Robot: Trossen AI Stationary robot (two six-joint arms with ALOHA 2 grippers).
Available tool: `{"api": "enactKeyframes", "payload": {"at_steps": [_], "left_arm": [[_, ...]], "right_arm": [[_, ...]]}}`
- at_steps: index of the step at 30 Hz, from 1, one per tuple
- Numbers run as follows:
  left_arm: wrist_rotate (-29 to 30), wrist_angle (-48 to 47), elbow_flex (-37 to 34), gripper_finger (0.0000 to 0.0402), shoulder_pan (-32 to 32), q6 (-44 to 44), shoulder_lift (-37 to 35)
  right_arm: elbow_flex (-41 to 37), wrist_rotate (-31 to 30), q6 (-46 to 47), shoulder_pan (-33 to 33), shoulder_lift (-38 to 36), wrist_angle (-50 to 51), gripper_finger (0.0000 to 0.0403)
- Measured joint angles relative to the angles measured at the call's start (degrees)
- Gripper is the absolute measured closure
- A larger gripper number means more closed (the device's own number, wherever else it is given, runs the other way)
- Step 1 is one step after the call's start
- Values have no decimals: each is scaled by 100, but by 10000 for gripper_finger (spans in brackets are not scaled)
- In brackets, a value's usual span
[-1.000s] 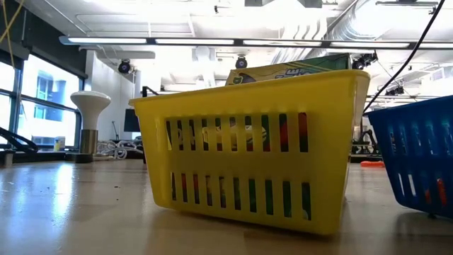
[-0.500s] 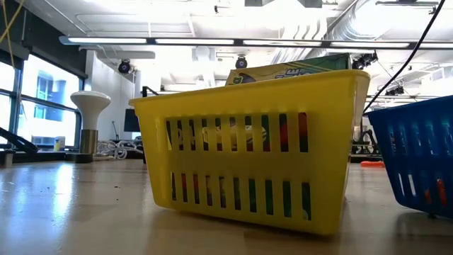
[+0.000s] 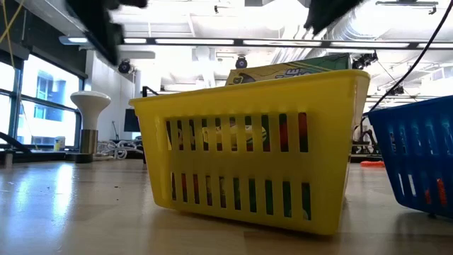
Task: Pick & Place Office Desk Supplies
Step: Put the yellow crayon box into the yellow box
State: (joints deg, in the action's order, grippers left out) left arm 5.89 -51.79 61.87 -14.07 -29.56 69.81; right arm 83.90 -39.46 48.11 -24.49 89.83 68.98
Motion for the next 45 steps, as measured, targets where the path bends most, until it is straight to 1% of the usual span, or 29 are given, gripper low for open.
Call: {"api": "enactKeyframes", "payload": {"at_steps": [2, 4, 7, 12, 14, 18, 20, 22, 24, 27, 29, 35, 37, 41, 45], "left_arm": [[399, 44, -1, 224, 376, 428, 9], [424, 188, -2, 224, 735, 923, 71], [181, 468, -9, 224, 1141, 1353, 179], [-325, 850, -9, 224, 1390, 1683, 231], [-373, 990, -9, 224, 1382, 1811, 231], [-384, 1040, -11, 224, 1260, 1929, 231], [-384, 1047, -11, 224, 1166, 1932, 231], [-382, 1096, -11, 224, 1071, 1947, 231], [-380, 1175, -11, 224, 968, 1977, 231], [-378, 1239, -11, 224, 807, 1984, 231], [-378, 1258, -11, 224, 701, 1984, 231], [-370, 1267, -11, 224, 489, 1981, 231], [-367, 1272, -11, 224, 443, 1956, 231], [-365, 1287, -11, 224, 349, 1877, 231], [-299, 1289, -11, 224, 274, 1873, 231]], "right_arm": [[-208, 270, -31, 191, -19, -85, 144], [-512, 369, -166, 341, -13, -277, 144], [-1068, 404, -454, 507, -1, -686, 144], [-2073, 531, -1410, 997, 3, -2224, 144], [-2379, 575, -1909, 1196, 3, -2957, 144], [-2813, 1009, -2789, 1695, 12, -4191, 144], [-2924, 1178, -3051, 1937, 48, -4588, 144], [-3042, 1550, -3335, 2201, 53, -4871, 144], [-3238, 1871, -3673, 2380, 53, -5371, 144], [-3551, 2068, -4029, 2552, 55, -5888, 144], [-3688, 2190, -4305, 2624, 55, -6132, 144], [-3933, 2194, -4920, 2752, 55, -6682, 144], [-3953, 2282, -4985, 2823, 55, -6821, 144], [-3956, 2715, -4990, 3056, 55, -6864, 144], [-3956, 2855, -5016, 3227, 236, -7081, 155]]}}
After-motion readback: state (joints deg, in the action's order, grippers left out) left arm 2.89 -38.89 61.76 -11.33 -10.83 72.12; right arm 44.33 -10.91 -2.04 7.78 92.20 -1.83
